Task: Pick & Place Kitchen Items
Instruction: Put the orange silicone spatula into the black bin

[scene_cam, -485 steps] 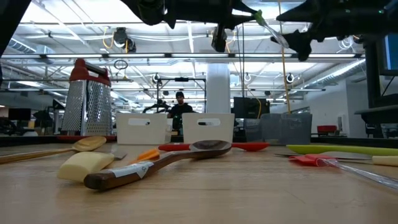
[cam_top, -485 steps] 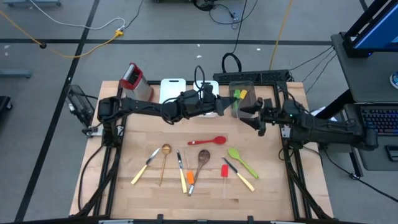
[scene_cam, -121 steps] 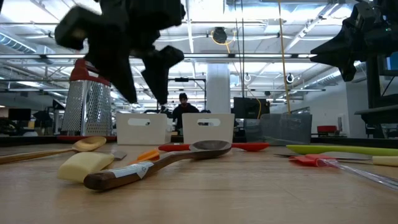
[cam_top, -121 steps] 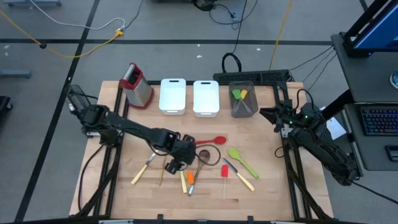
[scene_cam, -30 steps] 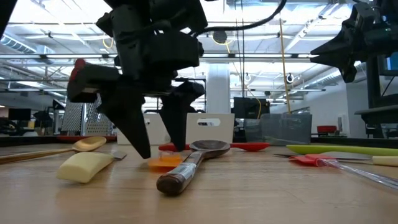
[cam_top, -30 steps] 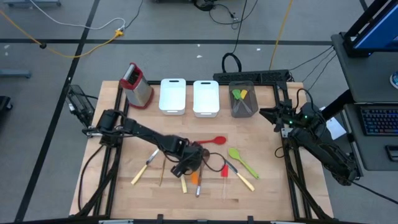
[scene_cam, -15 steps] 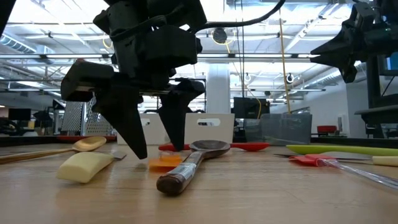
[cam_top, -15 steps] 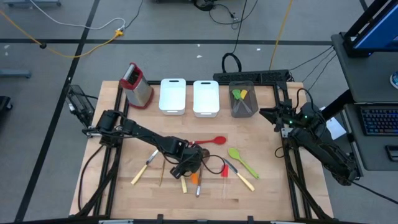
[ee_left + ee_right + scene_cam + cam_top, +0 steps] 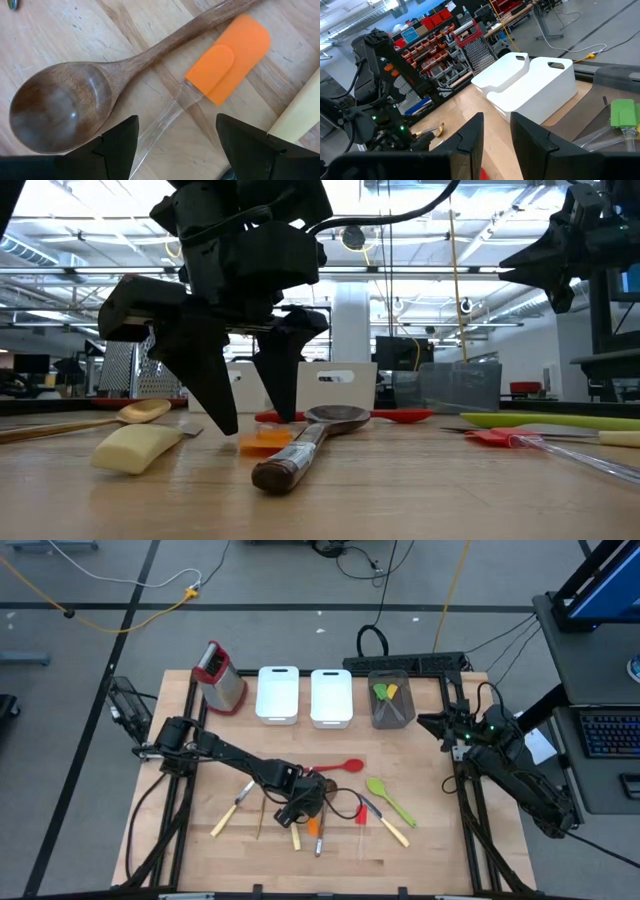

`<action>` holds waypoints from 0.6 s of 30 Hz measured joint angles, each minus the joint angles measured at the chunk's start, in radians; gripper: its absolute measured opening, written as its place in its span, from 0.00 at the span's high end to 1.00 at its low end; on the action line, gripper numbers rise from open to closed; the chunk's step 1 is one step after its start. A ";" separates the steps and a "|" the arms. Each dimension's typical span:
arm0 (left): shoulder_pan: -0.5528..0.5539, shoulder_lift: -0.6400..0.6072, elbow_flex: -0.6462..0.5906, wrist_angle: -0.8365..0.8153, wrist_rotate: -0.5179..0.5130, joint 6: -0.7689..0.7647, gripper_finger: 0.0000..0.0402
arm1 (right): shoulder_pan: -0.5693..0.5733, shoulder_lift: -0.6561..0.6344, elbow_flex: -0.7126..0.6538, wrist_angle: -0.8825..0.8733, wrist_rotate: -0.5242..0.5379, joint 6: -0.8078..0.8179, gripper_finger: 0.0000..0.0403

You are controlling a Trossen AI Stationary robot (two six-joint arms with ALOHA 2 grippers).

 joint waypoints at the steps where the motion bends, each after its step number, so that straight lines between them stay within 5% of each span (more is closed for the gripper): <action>1: 0.000 0.000 0.000 0.000 0.000 0.000 0.32 | 0.000 0.000 0.000 0.000 0.000 0.000 0.78; 18: 0.000 0.000 0.000 0.001 0.000 -0.006 0.32 | 0.000 0.000 0.000 0.000 0.000 0.000 0.78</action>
